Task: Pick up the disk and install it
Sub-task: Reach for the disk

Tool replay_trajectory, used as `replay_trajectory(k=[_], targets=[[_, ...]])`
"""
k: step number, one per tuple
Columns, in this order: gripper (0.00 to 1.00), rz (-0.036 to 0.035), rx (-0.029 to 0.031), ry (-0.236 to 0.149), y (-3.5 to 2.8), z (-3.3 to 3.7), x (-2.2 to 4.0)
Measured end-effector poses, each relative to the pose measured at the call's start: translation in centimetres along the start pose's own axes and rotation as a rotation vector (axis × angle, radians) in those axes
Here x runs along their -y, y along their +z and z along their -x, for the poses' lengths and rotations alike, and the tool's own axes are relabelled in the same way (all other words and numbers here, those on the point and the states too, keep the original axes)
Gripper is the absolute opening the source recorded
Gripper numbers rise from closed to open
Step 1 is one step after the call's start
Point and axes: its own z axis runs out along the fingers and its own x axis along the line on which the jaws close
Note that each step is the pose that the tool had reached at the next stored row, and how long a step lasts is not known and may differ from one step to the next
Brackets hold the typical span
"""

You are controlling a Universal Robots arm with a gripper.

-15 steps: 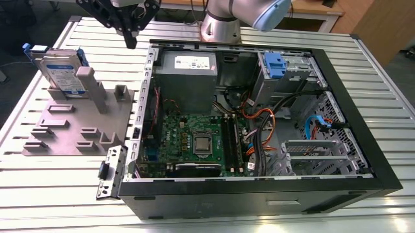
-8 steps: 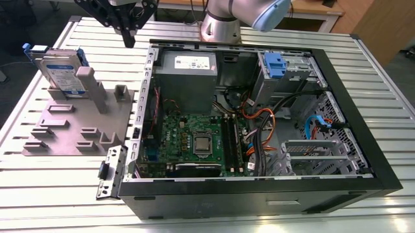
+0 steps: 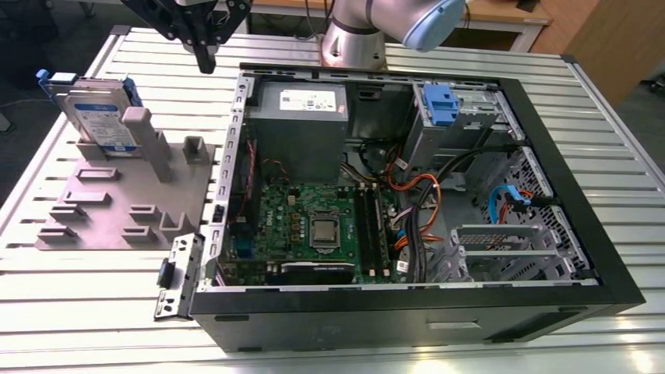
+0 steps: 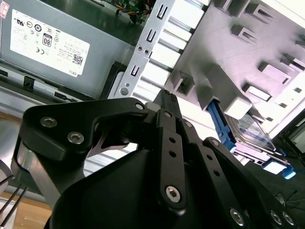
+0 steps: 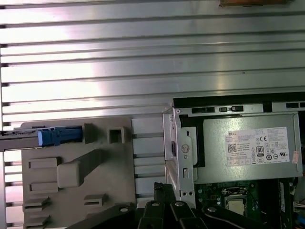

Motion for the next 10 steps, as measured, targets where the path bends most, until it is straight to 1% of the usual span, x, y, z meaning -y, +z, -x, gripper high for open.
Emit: replay_trajectory(k=[7,10], targets=[[0.11,0.0001,0.0001,0.000,0.01,-0.02,0.00],[0.11,0.0000,0.0000,0.000,0.00,-0.18,0.01]])
